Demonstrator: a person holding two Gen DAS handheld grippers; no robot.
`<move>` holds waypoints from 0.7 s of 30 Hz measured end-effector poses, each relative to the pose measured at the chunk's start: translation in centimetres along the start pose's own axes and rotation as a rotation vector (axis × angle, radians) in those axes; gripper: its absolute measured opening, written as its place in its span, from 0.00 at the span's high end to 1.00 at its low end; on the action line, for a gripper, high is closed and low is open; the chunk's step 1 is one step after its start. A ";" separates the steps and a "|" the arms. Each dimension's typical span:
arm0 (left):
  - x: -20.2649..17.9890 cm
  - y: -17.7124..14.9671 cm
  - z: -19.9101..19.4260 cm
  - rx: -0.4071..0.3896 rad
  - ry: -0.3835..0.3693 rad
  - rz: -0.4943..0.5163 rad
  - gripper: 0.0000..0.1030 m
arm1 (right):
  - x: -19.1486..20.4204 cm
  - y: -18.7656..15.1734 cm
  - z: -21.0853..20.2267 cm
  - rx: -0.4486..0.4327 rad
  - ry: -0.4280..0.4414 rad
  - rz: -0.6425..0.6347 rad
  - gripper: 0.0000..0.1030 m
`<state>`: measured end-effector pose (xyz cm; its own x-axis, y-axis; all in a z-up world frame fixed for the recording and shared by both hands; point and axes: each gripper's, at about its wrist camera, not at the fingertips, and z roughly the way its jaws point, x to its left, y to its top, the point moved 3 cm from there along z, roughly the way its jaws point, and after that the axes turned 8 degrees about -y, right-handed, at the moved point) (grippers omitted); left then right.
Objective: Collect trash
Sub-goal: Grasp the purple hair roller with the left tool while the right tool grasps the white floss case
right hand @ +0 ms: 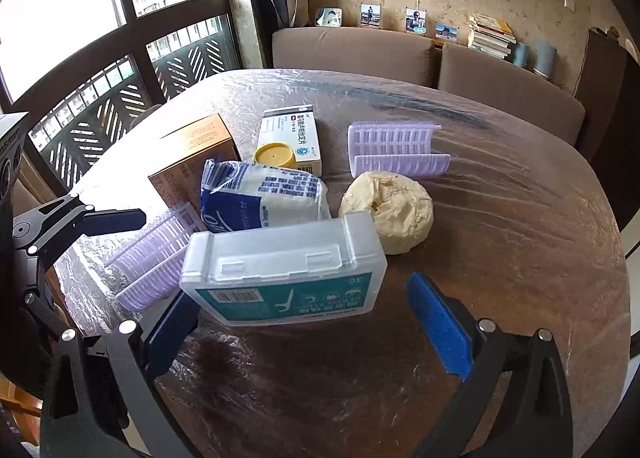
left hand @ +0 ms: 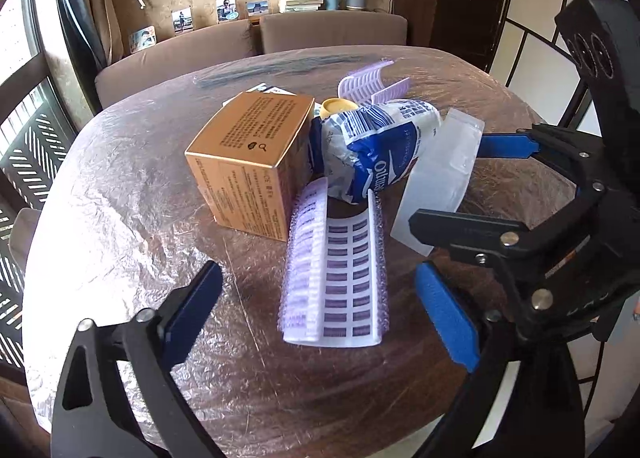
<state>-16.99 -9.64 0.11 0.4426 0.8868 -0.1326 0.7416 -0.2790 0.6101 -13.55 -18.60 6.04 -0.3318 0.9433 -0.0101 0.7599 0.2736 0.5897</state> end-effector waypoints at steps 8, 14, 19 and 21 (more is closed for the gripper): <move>0.4 0.5 0.3 -0.002 -0.005 0.006 0.35 | -0.1 0.6 0.2 -0.022 0.015 0.017 0.09; 0.7 0.4 0.0 -0.006 -0.003 -0.004 0.57 | -0.4 1.0 0.3 -0.016 0.011 0.039 0.20; 0.6 0.0 -0.2 -0.005 -0.007 -0.005 0.57 | -0.7 1.1 -0.7 -0.021 -0.010 0.060 0.21; 0.5 -0.2 -0.4 -0.002 -0.012 -0.006 0.57 | -1.0 0.9 -1.4 -0.028 -0.005 0.078 0.22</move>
<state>-17.11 -9.00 0.23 0.4442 0.8839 -0.1461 0.7434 -0.2727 0.6107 -13.34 -19.57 7.72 -0.2693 0.9625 0.0329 0.7673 0.1938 0.6113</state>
